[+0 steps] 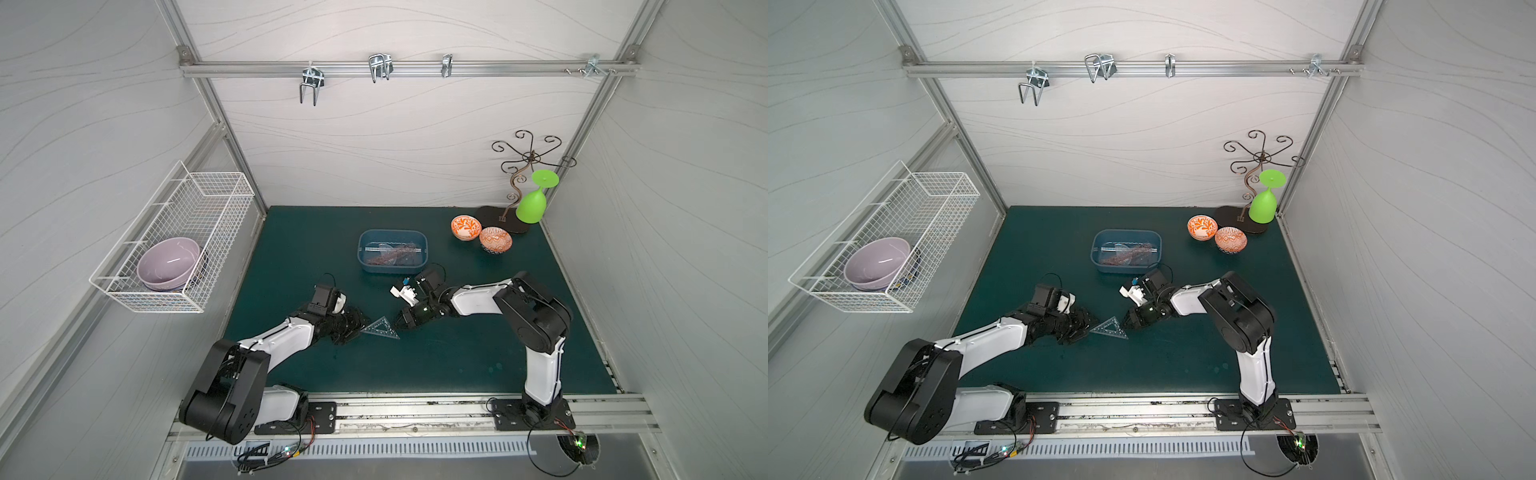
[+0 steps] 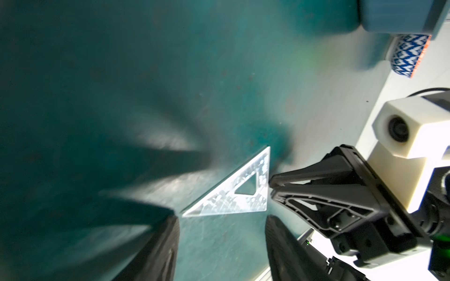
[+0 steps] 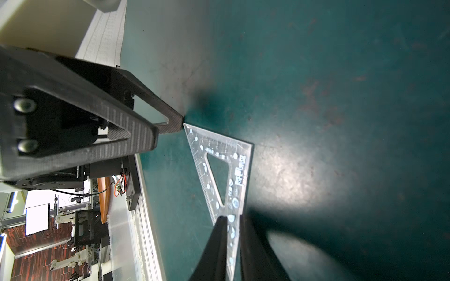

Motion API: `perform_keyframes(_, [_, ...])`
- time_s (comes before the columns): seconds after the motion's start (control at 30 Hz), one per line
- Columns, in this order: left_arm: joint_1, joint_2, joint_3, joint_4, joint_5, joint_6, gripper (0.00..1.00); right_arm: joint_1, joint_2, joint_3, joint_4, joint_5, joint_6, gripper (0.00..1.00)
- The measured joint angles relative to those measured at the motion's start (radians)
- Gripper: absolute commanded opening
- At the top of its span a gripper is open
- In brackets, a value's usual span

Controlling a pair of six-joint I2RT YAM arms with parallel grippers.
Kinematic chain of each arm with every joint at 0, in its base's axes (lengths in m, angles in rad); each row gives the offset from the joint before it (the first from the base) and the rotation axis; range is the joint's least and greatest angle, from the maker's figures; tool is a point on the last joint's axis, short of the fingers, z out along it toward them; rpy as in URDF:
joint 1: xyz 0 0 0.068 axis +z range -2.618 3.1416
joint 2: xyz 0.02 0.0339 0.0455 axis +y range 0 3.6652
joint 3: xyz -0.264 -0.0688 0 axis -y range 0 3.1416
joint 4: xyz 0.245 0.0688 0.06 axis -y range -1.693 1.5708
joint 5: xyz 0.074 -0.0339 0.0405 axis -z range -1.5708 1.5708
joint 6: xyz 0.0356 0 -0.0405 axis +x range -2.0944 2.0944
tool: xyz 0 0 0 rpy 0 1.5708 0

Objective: Put the scattered rulers into the storage box
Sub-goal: Pick up the ruler from the center of the board.

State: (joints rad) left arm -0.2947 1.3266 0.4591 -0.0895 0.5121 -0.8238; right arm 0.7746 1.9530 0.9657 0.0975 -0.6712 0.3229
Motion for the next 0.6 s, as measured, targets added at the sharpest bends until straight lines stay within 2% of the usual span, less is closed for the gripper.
perform_keyframes(0.6, [-0.008,0.074,0.04,0.044,0.028,-0.001,0.6,-0.035,-0.036,-0.047,0.007,-0.052,0.093,0.16])
